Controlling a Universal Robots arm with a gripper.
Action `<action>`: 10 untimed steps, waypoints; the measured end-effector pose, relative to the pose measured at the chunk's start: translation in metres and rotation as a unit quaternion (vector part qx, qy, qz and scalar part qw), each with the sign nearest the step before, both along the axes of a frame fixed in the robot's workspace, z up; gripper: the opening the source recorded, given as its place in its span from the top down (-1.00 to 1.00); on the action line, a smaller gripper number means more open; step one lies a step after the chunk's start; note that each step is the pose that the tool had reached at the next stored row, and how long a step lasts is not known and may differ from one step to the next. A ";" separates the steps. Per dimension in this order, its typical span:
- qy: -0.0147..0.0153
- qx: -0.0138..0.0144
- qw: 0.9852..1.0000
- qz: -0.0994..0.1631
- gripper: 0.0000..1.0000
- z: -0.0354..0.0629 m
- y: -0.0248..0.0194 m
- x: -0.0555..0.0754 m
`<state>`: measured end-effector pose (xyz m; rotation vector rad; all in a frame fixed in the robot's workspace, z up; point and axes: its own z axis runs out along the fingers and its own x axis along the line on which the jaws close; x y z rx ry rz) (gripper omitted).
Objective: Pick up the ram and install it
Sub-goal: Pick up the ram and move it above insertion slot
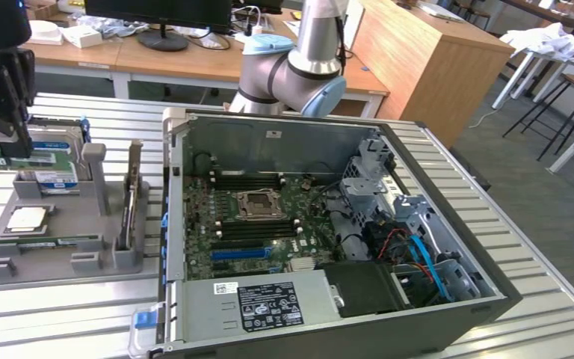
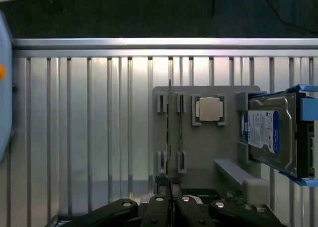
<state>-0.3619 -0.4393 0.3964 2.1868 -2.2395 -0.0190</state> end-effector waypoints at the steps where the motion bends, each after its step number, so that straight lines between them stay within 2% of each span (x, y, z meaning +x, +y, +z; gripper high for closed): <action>1: 0.000 0.000 1.000 0.000 0.76 0.0020 0.0000 0.000; 10: 0.000 0.000 1.000 0.000 0.76 0.0177 0.0000 0.000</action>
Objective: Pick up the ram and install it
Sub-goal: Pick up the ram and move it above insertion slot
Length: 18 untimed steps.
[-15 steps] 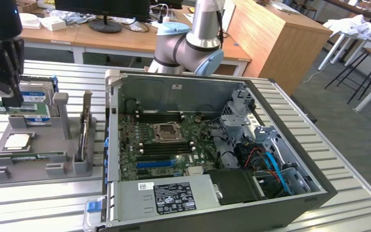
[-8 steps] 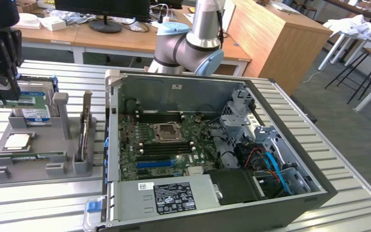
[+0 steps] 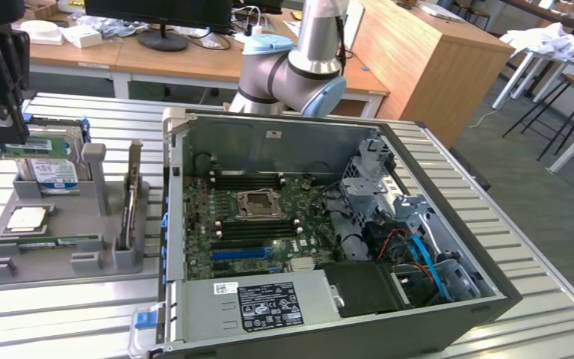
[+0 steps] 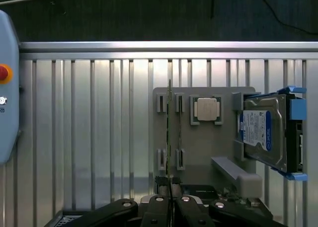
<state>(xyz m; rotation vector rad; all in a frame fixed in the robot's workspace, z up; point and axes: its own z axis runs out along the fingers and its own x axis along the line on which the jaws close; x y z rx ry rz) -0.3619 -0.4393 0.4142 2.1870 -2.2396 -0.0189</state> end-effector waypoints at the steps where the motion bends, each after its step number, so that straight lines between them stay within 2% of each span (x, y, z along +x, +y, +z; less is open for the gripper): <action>1: 0.000 0.000 1.000 0.000 0.76 0.0003 0.0000 0.000; 9: 0.000 0.000 1.000 0.000 0.76 0.0006 0.0000 0.001; 18: 0.000 0.000 1.000 0.000 0.76 0.0003 0.0000 0.020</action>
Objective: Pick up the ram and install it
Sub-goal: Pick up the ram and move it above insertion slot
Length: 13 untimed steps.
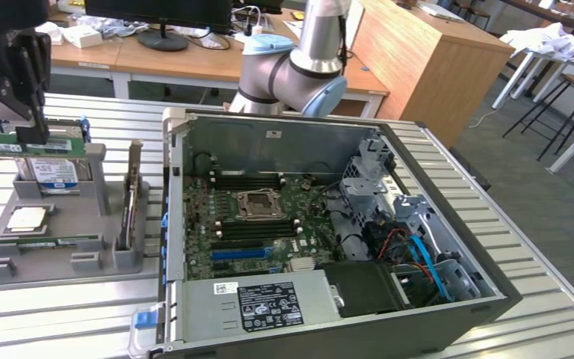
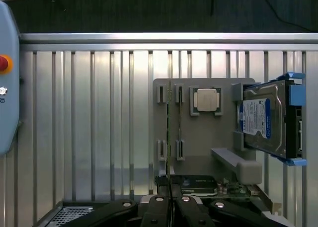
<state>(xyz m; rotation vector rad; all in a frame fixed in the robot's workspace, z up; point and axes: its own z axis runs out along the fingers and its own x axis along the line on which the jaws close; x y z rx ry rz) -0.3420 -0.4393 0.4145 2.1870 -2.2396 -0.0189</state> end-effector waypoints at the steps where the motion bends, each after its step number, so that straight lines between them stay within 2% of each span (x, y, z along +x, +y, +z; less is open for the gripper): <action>1: 0.000 0.000 1.000 0.000 0.76 0.0000 0.0000 0.003; 13: 0.000 0.000 1.000 0.000 0.76 0.0001 0.0000 0.032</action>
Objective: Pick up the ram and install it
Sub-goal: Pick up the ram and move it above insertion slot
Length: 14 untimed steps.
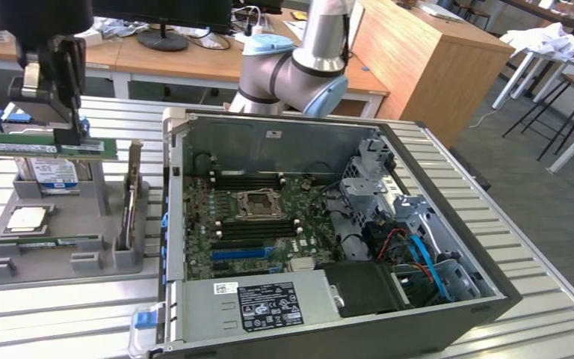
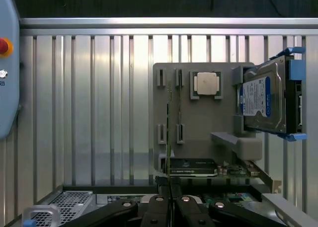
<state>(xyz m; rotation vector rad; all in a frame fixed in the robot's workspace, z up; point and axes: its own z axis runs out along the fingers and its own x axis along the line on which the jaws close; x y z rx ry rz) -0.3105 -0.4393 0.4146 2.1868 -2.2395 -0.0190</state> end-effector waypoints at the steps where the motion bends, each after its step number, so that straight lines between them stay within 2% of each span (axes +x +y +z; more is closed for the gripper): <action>1: 0.000 0.000 1.000 0.000 0.76 0.0000 0.0000 0.002; 14: 0.000 0.000 1.000 0.000 0.76 0.0000 0.0000 0.031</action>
